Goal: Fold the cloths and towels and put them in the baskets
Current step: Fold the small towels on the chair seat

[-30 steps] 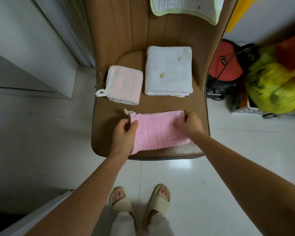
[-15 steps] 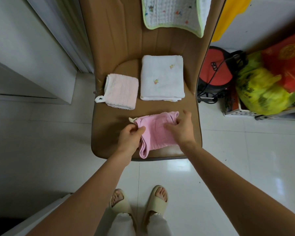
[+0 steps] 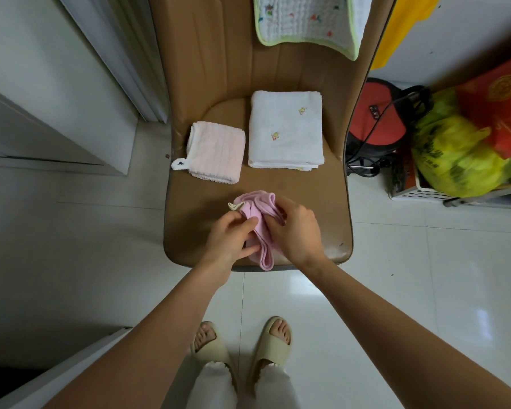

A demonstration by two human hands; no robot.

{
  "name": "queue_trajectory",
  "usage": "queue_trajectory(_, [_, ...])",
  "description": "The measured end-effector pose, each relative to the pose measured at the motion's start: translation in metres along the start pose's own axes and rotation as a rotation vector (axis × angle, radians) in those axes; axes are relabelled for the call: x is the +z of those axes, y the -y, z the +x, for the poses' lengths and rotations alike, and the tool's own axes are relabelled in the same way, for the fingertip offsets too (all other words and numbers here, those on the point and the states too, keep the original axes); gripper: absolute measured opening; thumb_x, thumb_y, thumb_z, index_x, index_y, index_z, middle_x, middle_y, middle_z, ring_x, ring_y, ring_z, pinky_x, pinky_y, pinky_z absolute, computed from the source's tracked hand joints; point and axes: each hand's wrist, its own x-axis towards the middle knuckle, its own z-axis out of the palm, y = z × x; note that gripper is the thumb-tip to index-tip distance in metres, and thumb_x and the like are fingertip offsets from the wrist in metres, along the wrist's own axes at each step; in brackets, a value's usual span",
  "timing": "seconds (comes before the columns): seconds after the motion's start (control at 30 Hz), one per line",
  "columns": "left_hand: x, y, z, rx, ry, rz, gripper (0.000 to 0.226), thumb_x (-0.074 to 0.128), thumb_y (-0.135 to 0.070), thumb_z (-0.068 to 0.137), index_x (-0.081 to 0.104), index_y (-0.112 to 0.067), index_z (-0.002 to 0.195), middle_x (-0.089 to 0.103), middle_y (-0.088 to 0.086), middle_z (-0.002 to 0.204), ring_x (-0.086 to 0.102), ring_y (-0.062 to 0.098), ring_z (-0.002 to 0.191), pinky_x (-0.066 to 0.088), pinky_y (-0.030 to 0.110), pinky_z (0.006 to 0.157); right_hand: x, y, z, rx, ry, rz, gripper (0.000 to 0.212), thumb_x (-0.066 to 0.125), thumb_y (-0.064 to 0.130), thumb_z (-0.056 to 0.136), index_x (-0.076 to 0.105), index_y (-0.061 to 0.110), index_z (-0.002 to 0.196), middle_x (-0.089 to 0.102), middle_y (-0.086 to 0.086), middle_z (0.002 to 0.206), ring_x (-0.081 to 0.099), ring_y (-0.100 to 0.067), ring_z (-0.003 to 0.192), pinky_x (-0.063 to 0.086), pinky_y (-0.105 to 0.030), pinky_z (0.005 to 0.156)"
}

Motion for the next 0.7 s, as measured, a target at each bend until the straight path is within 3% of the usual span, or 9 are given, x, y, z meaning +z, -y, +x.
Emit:
queue_trajectory(0.13, [-0.001,0.0,-0.004,0.013,0.018,-0.014,0.023,0.058,-0.012,0.093,0.062,-0.012,0.116,0.068,0.01,0.111,0.068,0.022,0.1,0.059,0.033,0.077,0.0,0.006,-0.005,-0.009,0.039,0.021,0.011,0.055,0.02,0.086,0.052,0.018,0.075,0.054,0.003,0.061,0.046,-0.022,0.057,0.036,-0.031,0.051])
queue_trajectory(0.23, [-0.005,-0.002,-0.007,0.012,0.03,-0.023,0.021,0.057,-0.015,0.094,0.063,-0.017,0.115,0.069,0.007,0.111,0.068,0.022,0.101,0.059,0.034,0.078,-0.003,0.012,-0.01,-0.037,0.082,0.057,0.014,0.055,0.02,0.088,0.054,0.013,0.075,0.057,0.0,0.062,0.047,-0.022,0.056,0.041,-0.035,0.053])
queue_trajectory(0.3, [-0.009,-0.004,-0.012,-0.008,0.081,-0.053,0.02,0.056,-0.028,0.095,0.064,-0.024,0.113,0.07,0.003,0.11,0.067,0.02,0.101,0.057,0.038,0.083,-0.007,0.017,-0.017,-0.044,0.137,0.102,0.016,0.053,0.02,0.089,0.059,0.007,0.082,0.061,-0.005,0.072,0.053,-0.025,0.065,0.047,-0.041,0.061])
queue_trajectory(0.37, [-0.014,-0.006,-0.016,-0.016,0.13,-0.074,0.035,0.058,-0.043,0.09,0.062,-0.026,0.12,0.069,0.001,0.113,0.067,0.021,0.104,0.056,0.043,0.088,-0.013,0.022,-0.026,-0.039,0.211,0.168,0.02,0.049,0.021,0.091,0.061,0.004,0.094,0.063,-0.007,0.089,0.056,-0.024,0.08,0.049,-0.042,0.072])
queue_trajectory(0.43, [-0.023,-0.008,-0.022,0.021,0.139,-0.027,0.053,0.065,-0.049,0.077,0.06,-0.024,0.124,0.069,0.0,0.114,0.067,0.02,0.103,0.055,0.043,0.088,-0.02,0.027,-0.037,-0.005,0.312,0.299,0.026,0.045,0.014,0.092,0.06,0.008,0.112,0.06,-0.004,0.11,0.055,-0.019,0.099,0.05,-0.034,0.085])
queue_trajectory(0.53, [-0.034,-0.016,-0.035,0.098,0.14,0.175,0.051,0.075,-0.04,0.072,0.059,-0.026,0.118,0.071,-0.003,0.109,0.069,0.017,0.1,0.056,0.042,0.088,-0.031,0.031,-0.049,0.092,0.47,0.525,0.043,0.045,0.0,0.093,0.054,0.017,0.132,0.056,0.003,0.128,0.053,-0.014,0.118,0.05,-0.031,0.097])
queue_trajectory(0.63, [-0.044,-0.023,-0.043,0.189,0.117,0.378,0.038,0.075,-0.023,0.08,0.058,-0.026,0.114,0.07,-0.005,0.107,0.068,0.015,0.099,0.056,0.041,0.088,-0.039,0.034,-0.054,0.143,0.579,0.646,0.06,0.036,-0.018,0.09,0.047,0.017,0.138,0.05,-0.004,0.14,0.049,-0.019,0.129,0.049,-0.04,0.1])
queue_trajectory(0.7, [-0.048,-0.027,-0.045,0.254,0.102,0.447,0.036,0.074,-0.018,0.081,0.057,-0.023,0.111,0.069,-0.006,0.106,0.067,0.014,0.098,0.056,0.039,0.087,-0.043,0.035,-0.054,0.114,0.636,0.638,0.073,0.028,-0.027,0.085,0.042,0.019,0.139,0.047,-0.006,0.143,0.044,-0.019,0.133,0.048,-0.034,0.101])
